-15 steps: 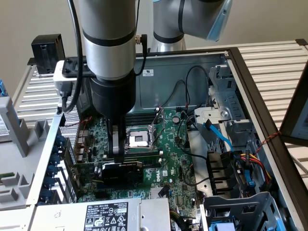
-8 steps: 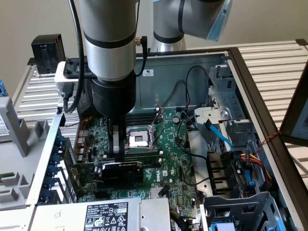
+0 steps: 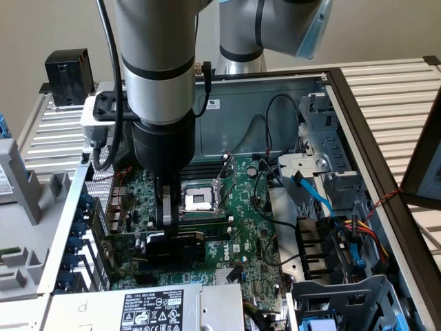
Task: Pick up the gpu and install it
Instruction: 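Press down on the gpu until it lock into place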
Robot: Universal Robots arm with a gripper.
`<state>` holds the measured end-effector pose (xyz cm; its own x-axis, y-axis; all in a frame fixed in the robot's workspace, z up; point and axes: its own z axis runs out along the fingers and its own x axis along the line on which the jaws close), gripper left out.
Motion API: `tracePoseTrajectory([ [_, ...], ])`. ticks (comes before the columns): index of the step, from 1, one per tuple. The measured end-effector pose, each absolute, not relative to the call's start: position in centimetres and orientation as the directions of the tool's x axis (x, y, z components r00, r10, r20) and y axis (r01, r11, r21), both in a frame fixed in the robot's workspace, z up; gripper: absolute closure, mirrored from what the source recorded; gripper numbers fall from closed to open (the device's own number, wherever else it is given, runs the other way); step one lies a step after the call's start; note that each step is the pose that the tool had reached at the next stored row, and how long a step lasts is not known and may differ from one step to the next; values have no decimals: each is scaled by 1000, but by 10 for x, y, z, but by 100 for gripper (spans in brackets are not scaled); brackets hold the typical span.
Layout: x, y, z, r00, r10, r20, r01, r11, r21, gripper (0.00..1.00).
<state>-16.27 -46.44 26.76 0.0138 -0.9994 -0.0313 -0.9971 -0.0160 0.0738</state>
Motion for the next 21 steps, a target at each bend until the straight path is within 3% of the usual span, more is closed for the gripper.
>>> tracePoseTrajectory([
  [4, -163, -464, 267, 13, -999, -32, -997, -16, 79, 89],
  [15, -163, -464, 316, 13, -999, -32, -997, -16, 79, 89],
  [21, -163, -464, 318, 14, -999, -33, -997, -16, 79, 89],
])
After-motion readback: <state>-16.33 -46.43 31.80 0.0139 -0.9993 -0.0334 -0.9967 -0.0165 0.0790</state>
